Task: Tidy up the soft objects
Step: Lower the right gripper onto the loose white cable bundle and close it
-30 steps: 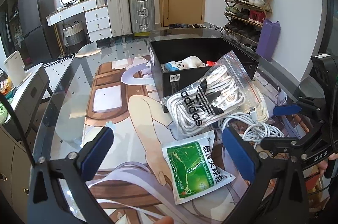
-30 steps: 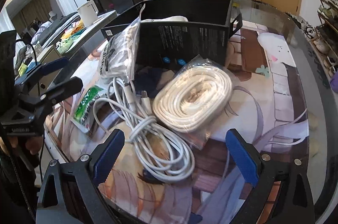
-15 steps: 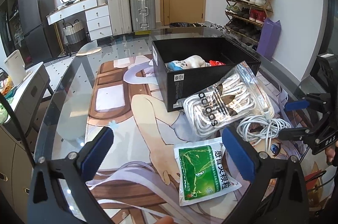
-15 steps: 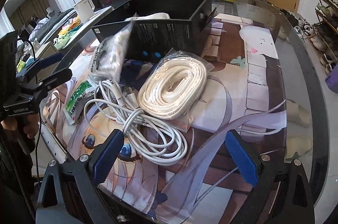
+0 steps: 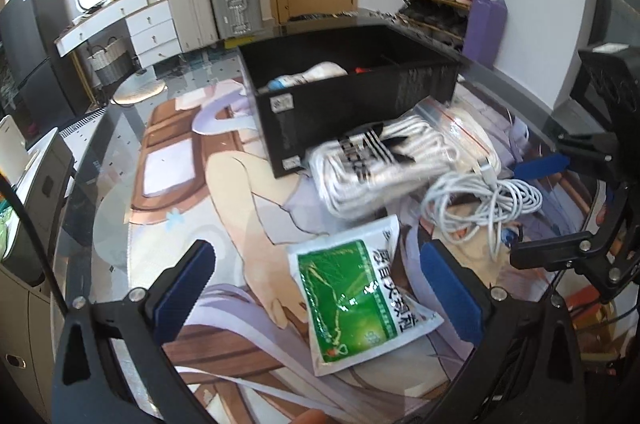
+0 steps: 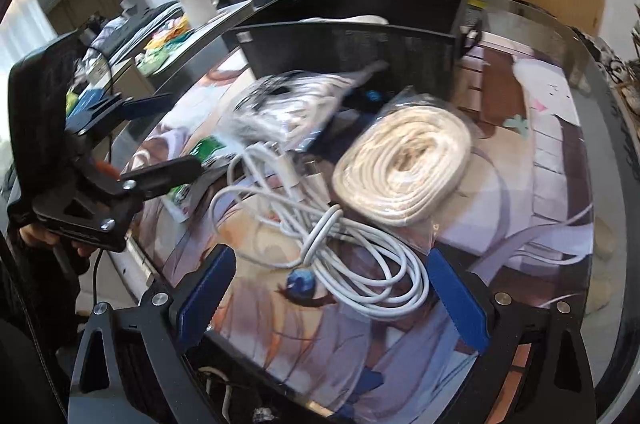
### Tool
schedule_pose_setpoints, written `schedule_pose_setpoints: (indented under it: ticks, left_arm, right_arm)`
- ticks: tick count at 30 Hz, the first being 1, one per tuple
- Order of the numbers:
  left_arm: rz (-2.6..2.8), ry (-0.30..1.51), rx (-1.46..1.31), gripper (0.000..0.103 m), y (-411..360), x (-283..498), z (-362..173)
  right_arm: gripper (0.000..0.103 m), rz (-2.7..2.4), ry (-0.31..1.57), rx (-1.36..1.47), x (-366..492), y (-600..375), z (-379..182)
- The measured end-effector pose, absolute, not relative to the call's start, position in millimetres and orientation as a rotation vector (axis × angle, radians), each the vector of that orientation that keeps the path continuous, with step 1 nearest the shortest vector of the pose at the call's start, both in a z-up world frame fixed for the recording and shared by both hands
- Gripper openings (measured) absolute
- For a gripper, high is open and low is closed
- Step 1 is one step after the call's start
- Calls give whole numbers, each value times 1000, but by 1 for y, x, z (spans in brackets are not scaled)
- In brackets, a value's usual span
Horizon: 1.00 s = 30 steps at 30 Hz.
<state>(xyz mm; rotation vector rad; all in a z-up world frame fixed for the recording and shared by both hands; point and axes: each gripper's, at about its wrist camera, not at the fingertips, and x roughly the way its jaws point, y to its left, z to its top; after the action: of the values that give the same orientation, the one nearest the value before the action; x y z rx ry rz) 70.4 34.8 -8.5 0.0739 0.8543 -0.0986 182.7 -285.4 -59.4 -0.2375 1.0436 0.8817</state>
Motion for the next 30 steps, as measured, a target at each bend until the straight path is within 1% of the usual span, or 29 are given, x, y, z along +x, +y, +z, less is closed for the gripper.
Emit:
schedule_pose_setpoints:
  ticks: [11, 13, 15, 17, 26, 30]
  left_arm:
    - [-110, 900, 85, 103, 30, 72, -14]
    - [-111, 906, 85, 103, 31, 73, -15]
    - [-113, 910, 86, 103, 30, 73, -16]
    - [-115, 914, 88, 103, 30, 73, -17]
    - [-125, 937, 98, 103, 28, 73, -22]
    - [-128, 946, 100, 103, 28, 74, -23]
  right_arm:
    - [98, 1004, 1020, -256, 162, -276, -56]
    - [92, 1023, 1017, -258, 160, -273, -56]
    - [81, 1041, 1014, -258, 159, -273, -54]
    - [76, 1069, 1011, -250, 157, -270, -54]
    - [76, 1126, 933, -281, 148, -260, -53]
    - [76, 1117, 926, -311, 147, -255, -58]
